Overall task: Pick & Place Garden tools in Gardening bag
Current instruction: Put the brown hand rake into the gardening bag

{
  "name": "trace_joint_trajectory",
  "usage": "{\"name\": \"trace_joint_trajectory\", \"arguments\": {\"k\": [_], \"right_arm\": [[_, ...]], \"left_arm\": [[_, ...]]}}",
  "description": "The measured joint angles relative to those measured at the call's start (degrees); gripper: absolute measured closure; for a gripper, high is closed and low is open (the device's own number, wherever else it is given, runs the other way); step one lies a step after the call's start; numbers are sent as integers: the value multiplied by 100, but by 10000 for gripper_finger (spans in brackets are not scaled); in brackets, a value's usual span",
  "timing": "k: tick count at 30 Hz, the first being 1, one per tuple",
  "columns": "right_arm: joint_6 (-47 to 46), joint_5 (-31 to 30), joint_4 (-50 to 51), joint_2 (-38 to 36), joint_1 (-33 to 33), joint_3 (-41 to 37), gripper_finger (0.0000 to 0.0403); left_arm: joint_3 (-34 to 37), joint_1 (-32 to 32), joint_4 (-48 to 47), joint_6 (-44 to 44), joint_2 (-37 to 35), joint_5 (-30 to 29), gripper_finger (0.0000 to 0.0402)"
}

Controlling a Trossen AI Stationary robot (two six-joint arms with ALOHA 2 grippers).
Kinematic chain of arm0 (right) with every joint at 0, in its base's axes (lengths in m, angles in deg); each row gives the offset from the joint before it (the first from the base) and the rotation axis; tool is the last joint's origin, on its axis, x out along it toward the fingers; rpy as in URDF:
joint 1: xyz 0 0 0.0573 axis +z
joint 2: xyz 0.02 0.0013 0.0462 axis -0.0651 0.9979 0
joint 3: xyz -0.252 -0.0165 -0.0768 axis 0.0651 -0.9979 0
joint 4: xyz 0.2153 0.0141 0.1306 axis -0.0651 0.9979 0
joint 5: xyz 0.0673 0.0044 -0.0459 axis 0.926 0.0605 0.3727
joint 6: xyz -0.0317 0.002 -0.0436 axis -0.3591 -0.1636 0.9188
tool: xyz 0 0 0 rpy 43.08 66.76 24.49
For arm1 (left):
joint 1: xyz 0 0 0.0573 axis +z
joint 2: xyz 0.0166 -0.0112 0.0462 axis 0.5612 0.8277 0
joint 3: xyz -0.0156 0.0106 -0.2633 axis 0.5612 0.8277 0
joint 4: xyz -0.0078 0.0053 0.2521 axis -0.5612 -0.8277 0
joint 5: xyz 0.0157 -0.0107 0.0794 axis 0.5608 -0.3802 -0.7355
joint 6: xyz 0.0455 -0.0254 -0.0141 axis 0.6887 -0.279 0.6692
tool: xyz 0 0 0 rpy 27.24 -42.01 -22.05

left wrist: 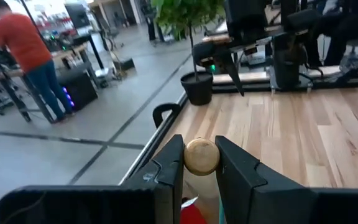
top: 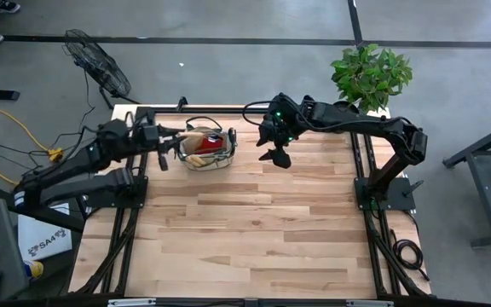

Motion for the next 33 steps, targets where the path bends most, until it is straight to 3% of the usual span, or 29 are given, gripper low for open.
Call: {"name": "trace_joint_trajectory", "arguments": {"k": [7,16,21,26,33], "right_arm": [[-448,-11,-288,0,0,0,151],[-891,-12,-956,0,0,0,151],[-856,-15,-1319,0,0,0,151],[-765,-15,-1309,0,0,0,151],[-750,-13,-1308,0,7,0,151]], "left_arm": [[834,-1,480,-301,-745,-31,338],[1854,-3,1601,-646,-819,-224,338],[2058,-7,1735,-991,-778,-583,338],[2098,-7,1889,-1137,-661,-529,338],[2098,-9,1894,-2309,-267,-1028,338]]}}
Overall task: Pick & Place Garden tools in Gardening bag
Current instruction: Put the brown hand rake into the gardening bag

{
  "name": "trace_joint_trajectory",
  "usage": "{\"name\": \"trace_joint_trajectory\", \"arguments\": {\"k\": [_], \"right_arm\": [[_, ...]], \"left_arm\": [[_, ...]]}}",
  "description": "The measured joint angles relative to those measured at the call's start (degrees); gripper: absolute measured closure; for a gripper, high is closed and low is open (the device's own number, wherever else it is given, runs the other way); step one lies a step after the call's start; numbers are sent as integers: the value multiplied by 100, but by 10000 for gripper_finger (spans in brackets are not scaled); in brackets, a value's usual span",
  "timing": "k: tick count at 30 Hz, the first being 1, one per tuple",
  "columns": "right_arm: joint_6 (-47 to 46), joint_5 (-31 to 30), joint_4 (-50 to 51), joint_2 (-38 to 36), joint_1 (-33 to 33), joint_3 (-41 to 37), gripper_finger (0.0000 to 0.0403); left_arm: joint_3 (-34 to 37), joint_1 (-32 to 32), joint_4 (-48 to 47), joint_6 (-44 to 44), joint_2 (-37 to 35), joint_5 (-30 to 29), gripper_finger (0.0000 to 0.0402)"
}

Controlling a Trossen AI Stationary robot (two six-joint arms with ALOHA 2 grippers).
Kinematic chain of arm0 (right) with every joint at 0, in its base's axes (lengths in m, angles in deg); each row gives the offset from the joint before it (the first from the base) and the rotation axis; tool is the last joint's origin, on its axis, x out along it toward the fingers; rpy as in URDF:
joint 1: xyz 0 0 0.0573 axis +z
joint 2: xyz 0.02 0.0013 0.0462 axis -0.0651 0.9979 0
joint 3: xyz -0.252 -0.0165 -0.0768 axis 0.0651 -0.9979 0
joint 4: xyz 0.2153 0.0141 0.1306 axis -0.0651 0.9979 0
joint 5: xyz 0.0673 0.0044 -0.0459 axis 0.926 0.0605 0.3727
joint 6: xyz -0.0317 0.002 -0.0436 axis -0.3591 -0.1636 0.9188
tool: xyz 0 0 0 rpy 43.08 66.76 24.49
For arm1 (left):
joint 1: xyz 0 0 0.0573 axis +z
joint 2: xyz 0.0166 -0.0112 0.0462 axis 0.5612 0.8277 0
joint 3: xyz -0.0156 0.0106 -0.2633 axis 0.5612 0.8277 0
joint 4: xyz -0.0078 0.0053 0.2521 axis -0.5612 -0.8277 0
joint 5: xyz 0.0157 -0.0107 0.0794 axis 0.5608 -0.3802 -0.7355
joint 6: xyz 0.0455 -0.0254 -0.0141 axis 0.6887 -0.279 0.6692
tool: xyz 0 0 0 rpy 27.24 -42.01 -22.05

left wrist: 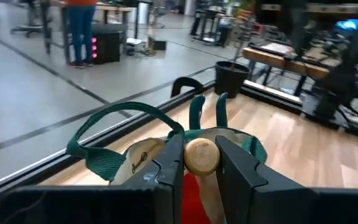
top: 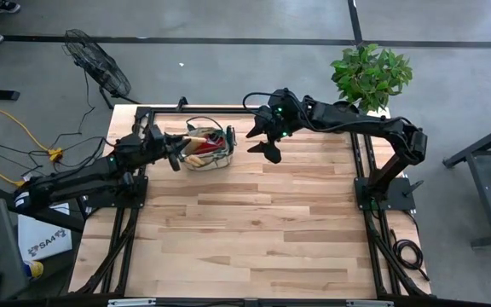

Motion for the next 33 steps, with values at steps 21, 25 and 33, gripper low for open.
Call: {"name": "trace_joint_trajectory", "arguments": {"k": [21,25,33], "right_arm": [[-3,0,39,0,69,0,151],[-3,-3,39,0,69,0,151],[3,-293,165,0,72,0,151]], "left_arm": [[-52,-9,820,41,362,650,338],[-55,-9,820,378,504,821,338],[-63,-9,916,506,912,564,338]]}}
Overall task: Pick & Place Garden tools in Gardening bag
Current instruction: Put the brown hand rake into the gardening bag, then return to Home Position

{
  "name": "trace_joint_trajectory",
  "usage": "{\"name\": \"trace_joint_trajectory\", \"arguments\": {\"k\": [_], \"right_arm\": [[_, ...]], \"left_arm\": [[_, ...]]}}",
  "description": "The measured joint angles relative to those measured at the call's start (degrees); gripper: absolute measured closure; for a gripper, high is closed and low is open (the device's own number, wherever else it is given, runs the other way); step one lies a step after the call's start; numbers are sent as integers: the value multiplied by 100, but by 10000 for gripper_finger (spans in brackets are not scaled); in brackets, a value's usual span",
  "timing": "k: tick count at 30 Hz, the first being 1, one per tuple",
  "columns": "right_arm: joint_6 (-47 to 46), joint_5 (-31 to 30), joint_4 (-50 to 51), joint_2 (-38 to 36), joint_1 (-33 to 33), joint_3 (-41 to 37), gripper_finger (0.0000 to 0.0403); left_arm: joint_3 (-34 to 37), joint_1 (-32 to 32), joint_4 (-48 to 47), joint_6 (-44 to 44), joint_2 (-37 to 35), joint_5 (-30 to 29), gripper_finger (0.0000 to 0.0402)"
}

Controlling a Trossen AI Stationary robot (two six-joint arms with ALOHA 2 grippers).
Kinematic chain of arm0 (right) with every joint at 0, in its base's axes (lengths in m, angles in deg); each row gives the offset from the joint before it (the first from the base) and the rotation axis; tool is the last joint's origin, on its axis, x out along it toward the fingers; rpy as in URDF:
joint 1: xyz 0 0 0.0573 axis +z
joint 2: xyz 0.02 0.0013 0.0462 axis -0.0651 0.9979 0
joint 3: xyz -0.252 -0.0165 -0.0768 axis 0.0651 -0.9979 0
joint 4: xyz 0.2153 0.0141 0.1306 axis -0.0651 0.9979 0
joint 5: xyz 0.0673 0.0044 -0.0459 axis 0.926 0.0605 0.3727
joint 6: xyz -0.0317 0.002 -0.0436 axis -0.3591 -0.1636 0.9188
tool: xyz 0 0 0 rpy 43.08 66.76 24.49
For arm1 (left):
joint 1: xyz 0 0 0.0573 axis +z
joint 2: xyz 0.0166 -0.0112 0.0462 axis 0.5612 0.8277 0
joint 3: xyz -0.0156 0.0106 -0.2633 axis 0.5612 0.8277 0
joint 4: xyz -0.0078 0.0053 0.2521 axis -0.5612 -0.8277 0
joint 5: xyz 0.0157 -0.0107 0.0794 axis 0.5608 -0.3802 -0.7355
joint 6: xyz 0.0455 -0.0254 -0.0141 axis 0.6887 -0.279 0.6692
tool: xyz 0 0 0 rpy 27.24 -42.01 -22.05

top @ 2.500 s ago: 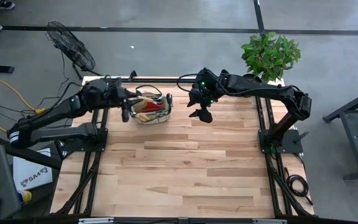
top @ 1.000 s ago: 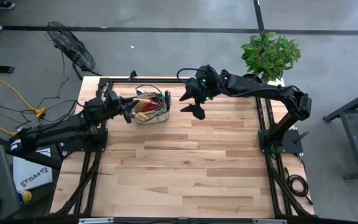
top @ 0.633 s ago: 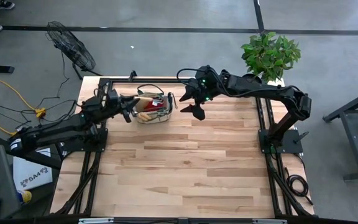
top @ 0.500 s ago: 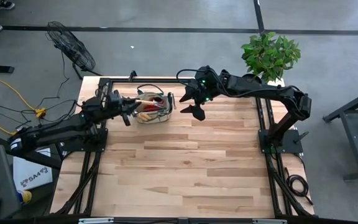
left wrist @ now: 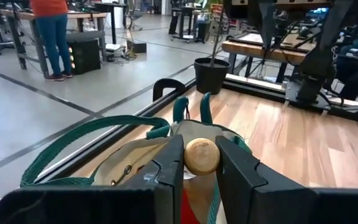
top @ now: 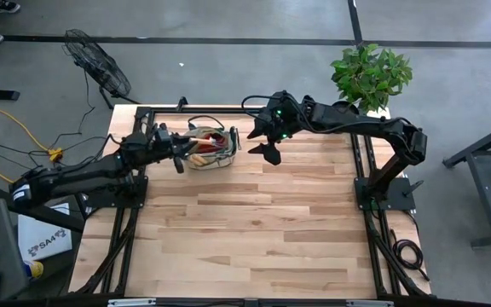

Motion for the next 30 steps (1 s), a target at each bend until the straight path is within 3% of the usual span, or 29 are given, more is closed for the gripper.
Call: {"name": "trace_joint_trajectory", "arguments": {"k": [7,13,18,30], "right_arm": [[1,-10,62,0,0,0,151],[1,-9,70,0,0,0,151],[-3,-10,93,0,0,0,151],[-109,-285,283,0,-2,-1,151]], "left_arm": [[-9,0,4,-156,123,-212,332],[12,0,-135,-350,115,-594,229],[8,0,-56,-468,103,-690,182],[8,0,252,-339,-424,-990,186]]}}
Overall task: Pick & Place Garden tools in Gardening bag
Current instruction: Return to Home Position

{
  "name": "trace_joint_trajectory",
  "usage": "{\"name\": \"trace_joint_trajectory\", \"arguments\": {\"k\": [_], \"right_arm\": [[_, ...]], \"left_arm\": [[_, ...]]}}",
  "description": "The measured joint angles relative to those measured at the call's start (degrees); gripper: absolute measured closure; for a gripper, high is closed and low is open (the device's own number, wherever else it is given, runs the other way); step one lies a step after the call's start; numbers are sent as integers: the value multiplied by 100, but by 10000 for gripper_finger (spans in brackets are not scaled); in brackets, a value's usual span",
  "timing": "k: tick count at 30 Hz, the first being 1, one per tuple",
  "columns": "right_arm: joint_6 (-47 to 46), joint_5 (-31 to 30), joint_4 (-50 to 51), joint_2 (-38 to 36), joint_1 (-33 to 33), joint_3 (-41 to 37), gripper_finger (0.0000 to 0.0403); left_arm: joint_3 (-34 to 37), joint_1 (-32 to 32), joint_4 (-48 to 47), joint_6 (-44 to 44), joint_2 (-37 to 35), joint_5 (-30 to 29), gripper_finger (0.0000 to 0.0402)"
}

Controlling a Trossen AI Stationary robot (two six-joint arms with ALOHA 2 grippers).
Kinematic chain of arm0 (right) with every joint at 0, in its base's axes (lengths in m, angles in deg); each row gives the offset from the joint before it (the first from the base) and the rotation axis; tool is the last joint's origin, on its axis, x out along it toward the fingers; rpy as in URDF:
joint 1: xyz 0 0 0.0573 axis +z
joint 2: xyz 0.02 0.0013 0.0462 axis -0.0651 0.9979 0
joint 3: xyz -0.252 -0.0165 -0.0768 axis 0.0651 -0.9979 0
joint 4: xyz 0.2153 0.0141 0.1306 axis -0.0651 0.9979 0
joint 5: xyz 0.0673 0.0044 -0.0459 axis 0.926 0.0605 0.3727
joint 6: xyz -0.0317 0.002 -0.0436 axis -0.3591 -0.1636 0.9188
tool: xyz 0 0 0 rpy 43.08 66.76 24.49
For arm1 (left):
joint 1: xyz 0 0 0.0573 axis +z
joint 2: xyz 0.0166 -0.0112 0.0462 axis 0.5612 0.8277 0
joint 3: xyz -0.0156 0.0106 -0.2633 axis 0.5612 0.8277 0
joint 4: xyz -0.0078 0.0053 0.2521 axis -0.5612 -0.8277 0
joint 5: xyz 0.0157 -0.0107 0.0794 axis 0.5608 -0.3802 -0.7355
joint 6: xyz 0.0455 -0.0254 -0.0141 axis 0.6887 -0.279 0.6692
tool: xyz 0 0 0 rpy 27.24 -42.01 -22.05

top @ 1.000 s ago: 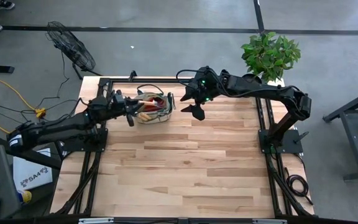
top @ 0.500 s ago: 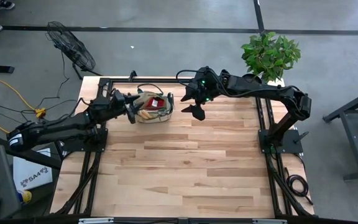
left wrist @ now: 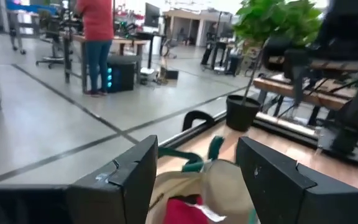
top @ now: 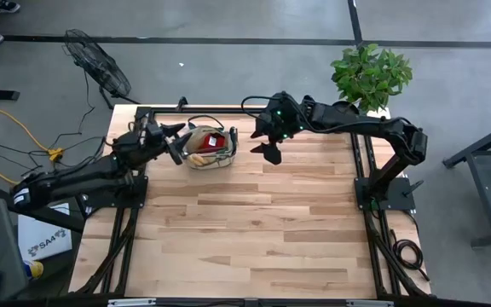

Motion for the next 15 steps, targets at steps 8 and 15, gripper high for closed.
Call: {"name": "trace_joint_trajectory", "arguments": {"k": [8,15], "right_arm": [[-703,111,-731,-268,18,-1183,151],[-1360,-840,-2785,-1305,455,-3007,151]], "left_arm": [[0,0,-979,-313,-1038,274,188],[-2,-2,-2082,-704,-1637,396,188]]}}
